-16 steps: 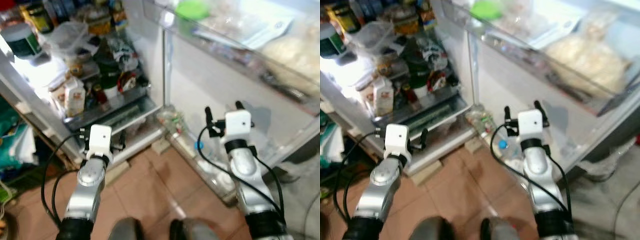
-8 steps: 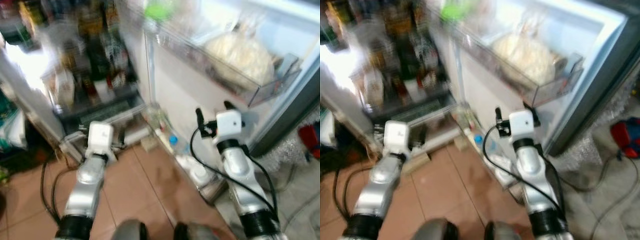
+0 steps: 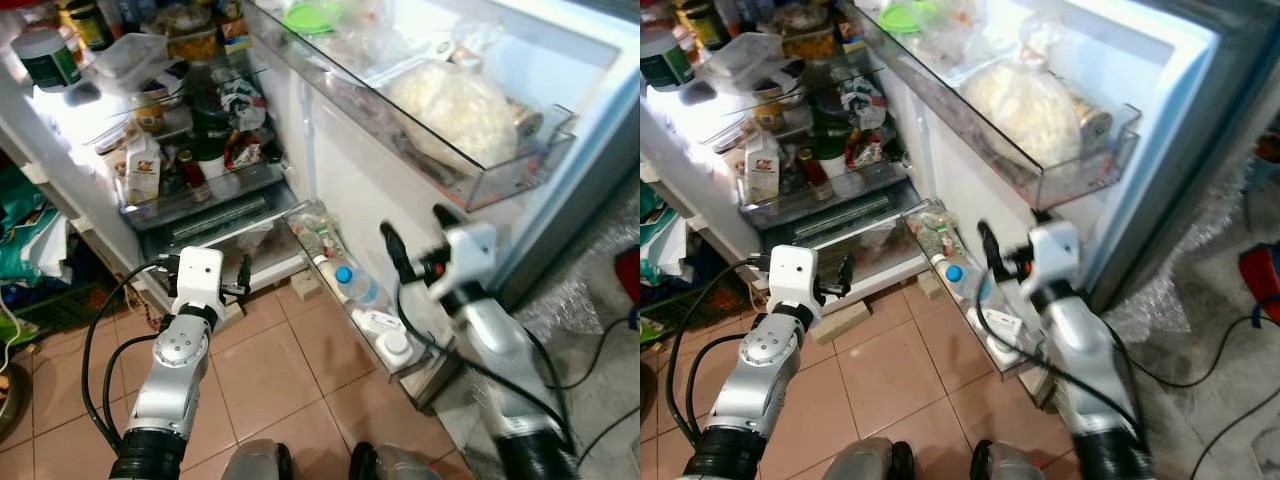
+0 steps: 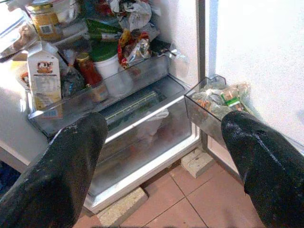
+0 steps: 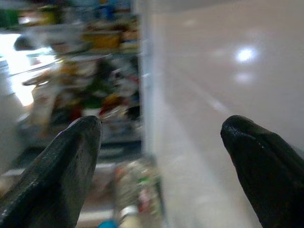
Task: Restocking fridge
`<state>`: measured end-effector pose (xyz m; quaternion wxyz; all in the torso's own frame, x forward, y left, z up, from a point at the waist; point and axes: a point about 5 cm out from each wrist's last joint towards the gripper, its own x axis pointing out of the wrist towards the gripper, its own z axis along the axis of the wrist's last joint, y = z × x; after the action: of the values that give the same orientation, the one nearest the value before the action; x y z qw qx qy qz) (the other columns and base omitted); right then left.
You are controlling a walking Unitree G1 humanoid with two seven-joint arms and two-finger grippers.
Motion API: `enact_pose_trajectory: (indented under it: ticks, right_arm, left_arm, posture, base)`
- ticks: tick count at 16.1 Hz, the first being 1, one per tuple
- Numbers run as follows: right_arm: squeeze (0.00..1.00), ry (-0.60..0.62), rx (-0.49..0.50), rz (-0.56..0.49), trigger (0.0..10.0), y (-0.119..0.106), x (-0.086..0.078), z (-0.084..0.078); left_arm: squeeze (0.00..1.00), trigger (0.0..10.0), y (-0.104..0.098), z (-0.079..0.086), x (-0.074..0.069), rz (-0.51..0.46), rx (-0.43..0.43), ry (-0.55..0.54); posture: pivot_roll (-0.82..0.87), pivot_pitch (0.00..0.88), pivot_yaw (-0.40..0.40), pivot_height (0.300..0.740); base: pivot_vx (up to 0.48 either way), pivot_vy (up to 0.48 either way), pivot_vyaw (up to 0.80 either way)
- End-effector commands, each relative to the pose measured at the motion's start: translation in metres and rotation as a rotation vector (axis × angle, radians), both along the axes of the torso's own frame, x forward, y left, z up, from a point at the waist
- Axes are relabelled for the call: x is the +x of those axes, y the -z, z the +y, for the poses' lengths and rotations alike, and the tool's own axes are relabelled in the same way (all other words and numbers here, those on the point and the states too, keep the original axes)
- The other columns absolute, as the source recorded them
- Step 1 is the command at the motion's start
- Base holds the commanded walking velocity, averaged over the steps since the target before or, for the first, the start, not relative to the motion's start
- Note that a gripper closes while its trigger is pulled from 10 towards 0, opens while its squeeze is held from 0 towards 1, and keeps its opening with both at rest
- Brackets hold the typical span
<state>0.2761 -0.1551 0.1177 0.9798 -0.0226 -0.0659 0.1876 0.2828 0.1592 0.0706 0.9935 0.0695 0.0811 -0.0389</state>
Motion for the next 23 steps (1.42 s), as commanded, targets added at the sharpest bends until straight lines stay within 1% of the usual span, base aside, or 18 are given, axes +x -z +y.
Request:
enact_pose_trajectory:
  ticks: [1, 2, 4, 6, 11, 13, 14, 17, 19, 20, 21, 23]
  right_arm:
    - [0.0, -0.07, 0.008, 0.003, 10.0, -0.002, -0.005, 0.001]
    - [0.0, -0.078, -0.019, 0.034, 10.0, 0.004, -0.011, -0.006]
    - [0.0, -0.055, -0.047, 0.054, 10.0, 0.011, -0.016, -0.012]
    - [0.0, -0.055, -0.049, 0.046, 10.0, 0.011, -0.017, -0.011]
    - [0.0, -0.037, -0.062, 0.036, 10.0, 0.012, -0.017, -0.01]
    - [0.0, 0.003, -0.077, 0.018, 10.0, 0.01, -0.015, -0.015]
    - [0.0, 0.043, -0.086, 0.0, 10.0, 0.008, -0.013, -0.02]
    - [0.0, 0.105, -0.099, -0.003, 10.0, 0.008, -0.009, -0.026]
    - [0.0, 0.123, -0.104, -0.011, 10.0, 0.007, -0.003, -0.024]
    - [0.0, 0.129, -0.109, -0.016, 10.0, 0.006, -0.002, -0.023]
    - [0.0, 0.141, -0.114, -0.021, 10.0, 0.005, 0.002, -0.022]
    - [0.0, 0.244, -0.139, -0.037, 10.0, -0.002, 0.014, -0.027]
  left_arm:
    - [0.0, 10.0, 0.001, 0.005, -0.002, -0.001, 0.025, -0.004]
    - [0.0, 10.0, 0.0, 0.005, -0.001, -0.012, 0.004, -0.025]
    - [0.0, 10.0, 0.0, 0.003, 0.001, -0.004, 0.005, -0.025]
    - [0.0, 10.0, -0.001, 0.0, 0.001, -0.013, -0.004, -0.011]
    - [0.0, 10.0, -0.001, 0.001, 0.001, -0.011, 0.001, -0.015]
    - [0.0, 10.0, -0.001, 0.001, 0.001, -0.012, -0.005, -0.016]
    - [0.0, 10.0, -0.001, 0.001, 0.001, -0.016, -0.012, -0.015]
    - [0.0, 10.0, -0.004, 0.002, 0.002, -0.031, -0.023, -0.008]
    - [0.0, 10.0, -0.008, 0.007, 0.004, -0.048, -0.036, -0.02]
    - [0.0, 10.0, -0.009, 0.007, 0.006, -0.054, -0.032, -0.019]
    - [0.0, 10.0, -0.014, 0.008, 0.007, -0.082, -0.015, -0.009]
    - [0.0, 10.0, -0.023, 0.011, 0.012, -0.105, -0.003, 0.012]
  posture:
    - [0.01, 0.108, 0.064, 0.74]
    - [0.01, 0.109, 0.065, 0.74]
    - [0.0, 0.109, 0.07, 0.74]
    - [0.0, 0.108, 0.074, 0.74]
    - [0.0, 0.107, 0.071, 0.74]
    - [0.0, 0.107, 0.066, 0.74]
    - [0.0, 0.107, 0.064, 0.74]
    - [0.01, 0.111, 0.063, 0.74]
    - [0.01, 0.117, 0.061, 0.74]
    - [0.01, 0.123, 0.063, 0.74]
    - [0.01, 0.129, 0.067, 0.74]
    - [0.02, 0.148, 0.065, 0.74]
  base:
    - [0.0, 0.0, 0.0]
    - [0.0, 0.0, 0.0]
    - [-0.324, 0.0, 0.0]
    - [-0.377, 0.0, 0.0]
    - [-0.363, 0.0, 0.0]
    - [-0.142, 0.0, 0.0]
    - [0.0, 0.0, 0.0]
    - [0.0, 0.0, 0.0]
    - [0.0, 0.0, 0.0]
    - [0.0, 0.0, 0.0]
    - [0.0, 0.0, 0.0]
    - [0.0, 0.0, 0.0]
